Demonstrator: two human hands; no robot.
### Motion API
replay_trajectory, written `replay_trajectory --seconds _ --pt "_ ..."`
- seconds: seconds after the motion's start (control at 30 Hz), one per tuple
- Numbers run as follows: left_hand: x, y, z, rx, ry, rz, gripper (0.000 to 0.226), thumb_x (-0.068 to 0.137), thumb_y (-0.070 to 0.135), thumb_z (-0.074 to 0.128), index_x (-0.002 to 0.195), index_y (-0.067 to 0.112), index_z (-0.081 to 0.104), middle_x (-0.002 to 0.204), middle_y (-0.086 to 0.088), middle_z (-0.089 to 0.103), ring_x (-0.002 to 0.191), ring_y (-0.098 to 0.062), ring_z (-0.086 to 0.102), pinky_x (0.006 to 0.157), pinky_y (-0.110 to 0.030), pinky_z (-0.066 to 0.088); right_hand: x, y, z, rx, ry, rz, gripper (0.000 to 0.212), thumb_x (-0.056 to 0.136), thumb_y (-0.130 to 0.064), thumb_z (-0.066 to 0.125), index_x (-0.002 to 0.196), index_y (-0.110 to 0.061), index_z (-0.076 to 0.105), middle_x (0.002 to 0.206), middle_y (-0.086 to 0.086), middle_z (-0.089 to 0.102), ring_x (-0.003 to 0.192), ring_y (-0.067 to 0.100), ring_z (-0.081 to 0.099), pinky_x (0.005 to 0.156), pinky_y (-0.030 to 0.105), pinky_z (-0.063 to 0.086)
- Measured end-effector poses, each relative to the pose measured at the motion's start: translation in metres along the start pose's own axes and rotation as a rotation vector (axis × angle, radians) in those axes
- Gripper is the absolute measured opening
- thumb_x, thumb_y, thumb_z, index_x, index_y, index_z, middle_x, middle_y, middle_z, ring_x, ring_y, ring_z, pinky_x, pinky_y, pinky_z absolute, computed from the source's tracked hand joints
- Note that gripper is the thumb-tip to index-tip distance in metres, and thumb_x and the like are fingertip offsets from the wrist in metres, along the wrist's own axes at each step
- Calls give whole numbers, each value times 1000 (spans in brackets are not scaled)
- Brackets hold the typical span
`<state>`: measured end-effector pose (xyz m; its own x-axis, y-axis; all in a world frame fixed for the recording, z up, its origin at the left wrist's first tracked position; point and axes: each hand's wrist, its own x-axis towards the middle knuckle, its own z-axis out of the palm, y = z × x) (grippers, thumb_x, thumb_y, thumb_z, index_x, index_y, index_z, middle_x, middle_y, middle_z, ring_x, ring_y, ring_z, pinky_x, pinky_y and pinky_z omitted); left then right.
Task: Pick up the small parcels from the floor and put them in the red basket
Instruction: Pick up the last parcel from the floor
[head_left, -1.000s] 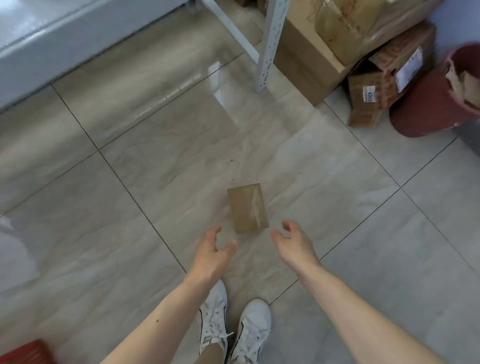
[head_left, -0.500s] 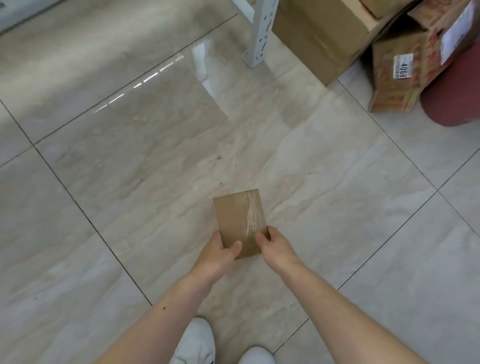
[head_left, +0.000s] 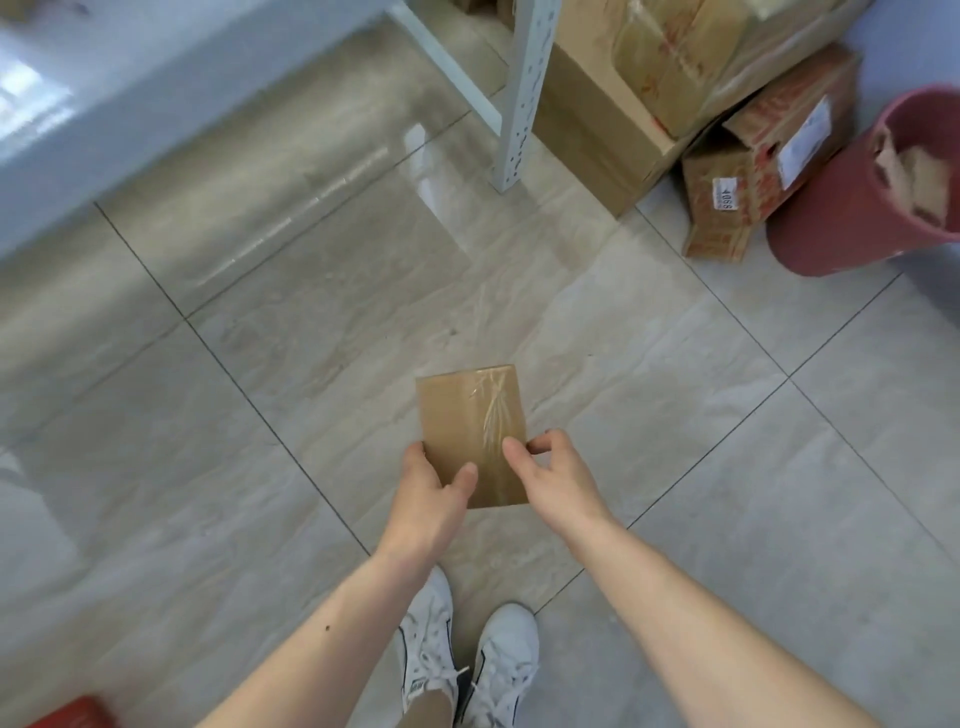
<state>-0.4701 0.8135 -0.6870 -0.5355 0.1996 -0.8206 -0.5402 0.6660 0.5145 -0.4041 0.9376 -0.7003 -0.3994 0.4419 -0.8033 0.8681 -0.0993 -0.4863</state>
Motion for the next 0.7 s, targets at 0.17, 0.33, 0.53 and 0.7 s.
replay_trajectory --seconds 0.17,0.33,0.53,0.7 --pt "-54 38 -38 -4 62 77 43 92 26 58 128 14 39 121 -1 61 111 -18 60 93 -34 48 -64 -50 -13 42 -60 -96 46 91 -49 56 115 -12 44 109 0 53 99 13 51 83 25 38" --pt "-88 55 -66 10 91 111 88 67 67 56 141 29 28 136 -1 54 122 -18 55 103 -43 46 -102 -85 -17 85 -9 -207 45 90 -48 57 113 -11 48 109 1 57 99 13 54 75 19 41" --pt "-121 53 -88 -26 117 102 112 50 87 60 141 33 25 135 -4 49 122 -21 52 102 -43 47 -132 -93 -5 135 42 -249 36 93 -42 56 111 -11 52 109 6 61 97 16 57 76 21 44" --pt "-156 24 -97 -77 145 53 109 64 68 72 148 28 16 144 -3 27 129 -23 40 108 -41 39 -160 -74 12 82 -2 -279 44 94 -32 59 132 -12 49 123 4 51 107 13 55 84 16 43"
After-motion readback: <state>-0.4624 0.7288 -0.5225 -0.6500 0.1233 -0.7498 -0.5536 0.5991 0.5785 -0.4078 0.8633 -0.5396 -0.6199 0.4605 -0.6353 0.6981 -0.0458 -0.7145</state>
